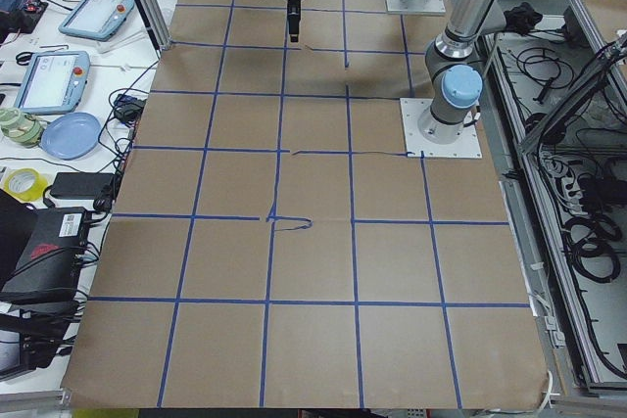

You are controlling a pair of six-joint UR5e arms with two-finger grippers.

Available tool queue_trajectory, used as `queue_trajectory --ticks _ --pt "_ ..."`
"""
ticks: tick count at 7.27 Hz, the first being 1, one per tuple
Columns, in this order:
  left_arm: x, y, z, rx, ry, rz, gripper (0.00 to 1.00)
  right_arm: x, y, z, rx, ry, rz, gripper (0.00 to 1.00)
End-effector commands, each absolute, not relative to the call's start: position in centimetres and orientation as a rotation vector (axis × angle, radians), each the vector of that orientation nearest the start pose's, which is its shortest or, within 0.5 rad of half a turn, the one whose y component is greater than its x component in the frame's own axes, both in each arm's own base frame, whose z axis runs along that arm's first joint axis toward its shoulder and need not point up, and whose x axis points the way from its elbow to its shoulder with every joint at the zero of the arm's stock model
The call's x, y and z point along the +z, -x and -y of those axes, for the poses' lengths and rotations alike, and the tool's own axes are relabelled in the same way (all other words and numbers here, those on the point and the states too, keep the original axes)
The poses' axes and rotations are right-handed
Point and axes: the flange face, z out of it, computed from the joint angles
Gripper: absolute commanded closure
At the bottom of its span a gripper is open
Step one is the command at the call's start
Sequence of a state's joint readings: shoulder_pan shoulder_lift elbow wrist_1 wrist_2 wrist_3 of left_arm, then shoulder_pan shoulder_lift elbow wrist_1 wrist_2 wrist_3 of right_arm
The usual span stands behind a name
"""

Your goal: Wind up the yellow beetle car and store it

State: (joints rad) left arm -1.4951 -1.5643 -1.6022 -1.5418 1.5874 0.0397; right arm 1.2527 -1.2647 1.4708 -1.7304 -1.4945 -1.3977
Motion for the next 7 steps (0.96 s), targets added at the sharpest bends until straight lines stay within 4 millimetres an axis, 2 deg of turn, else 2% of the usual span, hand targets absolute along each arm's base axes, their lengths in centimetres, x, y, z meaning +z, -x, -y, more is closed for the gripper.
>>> queue_trajectory --ticks 1,2,3,4,5,6,7 --pt "48.0 9.7 49.7 -0.011 0.077 -3.125 0.0 42.8 -5.7 60.0 -0.064 1.243 -2.824 0.01" --pt "47.8 10.1 49.8 -0.006 0.067 -3.127 0.0 45.2 -8.7 58.5 -0.113 1.037 -2.919 0.03" --pt "47.8 10.1 49.8 -0.004 0.067 -3.127 0.0 46.6 -11.7 57.4 -0.15 0.818 -2.986 0.03" --pt "48.2 10.1 49.6 -0.017 0.06 -3.118 0.0 47.2 -13.7 56.6 -0.16 0.586 -3.033 0.02" --pt "48.3 10.1 49.6 -0.018 0.058 -3.117 0.0 47.5 -14.9 56.1 -0.155 0.305 -3.089 0.02" --pt "48.2 10.1 49.5 -0.015 0.055 -3.115 0.0 47.9 -14.8 56.1 -0.18 0.258 -3.135 0.02" --pt "48.1 10.1 49.6 -0.015 0.053 -3.118 0.0 49.2 -14.7 55.0 -0.219 0.171 -3.138 0.02"
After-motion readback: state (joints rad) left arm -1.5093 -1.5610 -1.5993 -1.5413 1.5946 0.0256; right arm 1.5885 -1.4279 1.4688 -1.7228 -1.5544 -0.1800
